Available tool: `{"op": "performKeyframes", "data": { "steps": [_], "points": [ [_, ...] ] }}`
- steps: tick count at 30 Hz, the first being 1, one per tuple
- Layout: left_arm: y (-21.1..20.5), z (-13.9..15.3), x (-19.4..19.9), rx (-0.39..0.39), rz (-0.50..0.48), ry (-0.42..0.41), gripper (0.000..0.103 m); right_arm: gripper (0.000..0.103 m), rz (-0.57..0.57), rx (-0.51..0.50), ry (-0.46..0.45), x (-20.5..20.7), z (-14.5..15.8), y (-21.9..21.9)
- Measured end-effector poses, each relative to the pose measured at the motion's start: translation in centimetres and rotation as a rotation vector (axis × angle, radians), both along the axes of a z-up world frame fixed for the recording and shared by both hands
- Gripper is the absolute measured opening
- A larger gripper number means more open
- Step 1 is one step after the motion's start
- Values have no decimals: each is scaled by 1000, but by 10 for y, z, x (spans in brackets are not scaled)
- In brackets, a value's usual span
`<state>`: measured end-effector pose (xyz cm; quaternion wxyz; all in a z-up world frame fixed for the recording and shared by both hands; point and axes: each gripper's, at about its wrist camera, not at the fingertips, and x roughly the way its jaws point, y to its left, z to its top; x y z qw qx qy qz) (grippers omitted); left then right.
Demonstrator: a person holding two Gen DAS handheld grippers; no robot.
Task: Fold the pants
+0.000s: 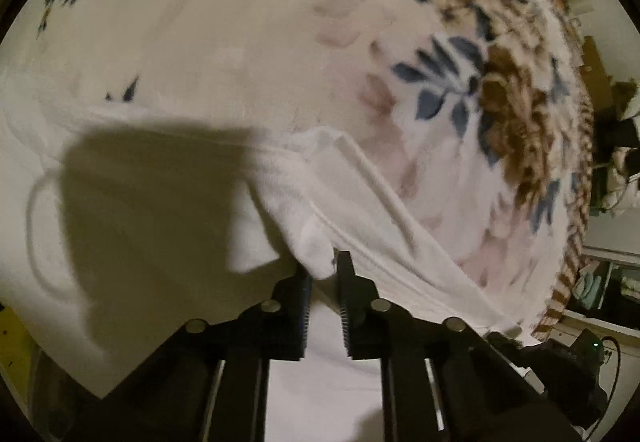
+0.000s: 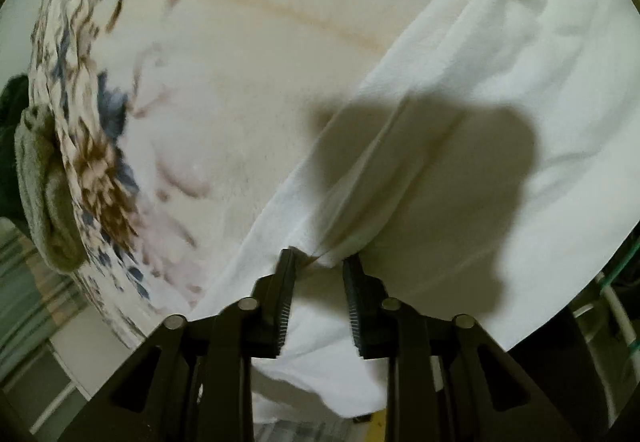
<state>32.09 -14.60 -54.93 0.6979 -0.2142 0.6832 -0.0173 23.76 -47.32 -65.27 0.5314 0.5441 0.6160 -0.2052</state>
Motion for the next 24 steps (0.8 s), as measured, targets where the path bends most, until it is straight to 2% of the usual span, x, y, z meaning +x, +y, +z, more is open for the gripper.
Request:
{"op": "performKeyframes", "data": {
  "steps": [1,2,4,6,8,9,10,11,13,15,17,18,19,20,21,22,24],
  "points": [
    [-2,2,0,-8,-2,-14,7,7,10,-5,0,2,2,2],
    [-2,3,1,-19,3,-26,6,5,1,-6,-7,4,3,1],
    [-4,3,8,-36,10,-20,6,5,-3,2,-22,3,6,0],
    [14,1,-1,-66,21,17,7,5,21,35,-23,4,8,-2],
    [32,4,-5,-140,68,75,11,14,54,86,-19,5,6,1],
    [32,6,-4,-146,75,97,15,30,57,104,-23,2,6,2],
    [31,6,-5,-151,79,115,23,46,54,114,-30,3,5,5],
    [31,4,-6,-167,77,121,30,49,54,118,-36,4,3,9],
    [21,-2,-2,-149,50,137,36,49,58,122,-17,8,-4,19],
    [10,-14,2,-105,4,137,35,49,54,122,20,13,-13,28],
    [6,-17,3,-91,6,133,34,40,38,102,41,14,-16,32],
    [5,-14,3,-86,1,121,34,15,35,78,47,14,-15,32],
    [4,-10,1,-73,-11,95,27,6,39,58,52,14,-13,33],
    [6,-9,-2,-67,-9,81,17,5,34,48,53,15,-12,33],
    [8,-8,-4,-78,-1,70,15,3,27,42,55,14,-9,34],
    [12,-7,-6,-93,7,59,8,3,22,36,54,14,-7,34],
    [11,-5,-3,-120,7,47,7,2,3,27,40,13,2,32]
  ]
}}
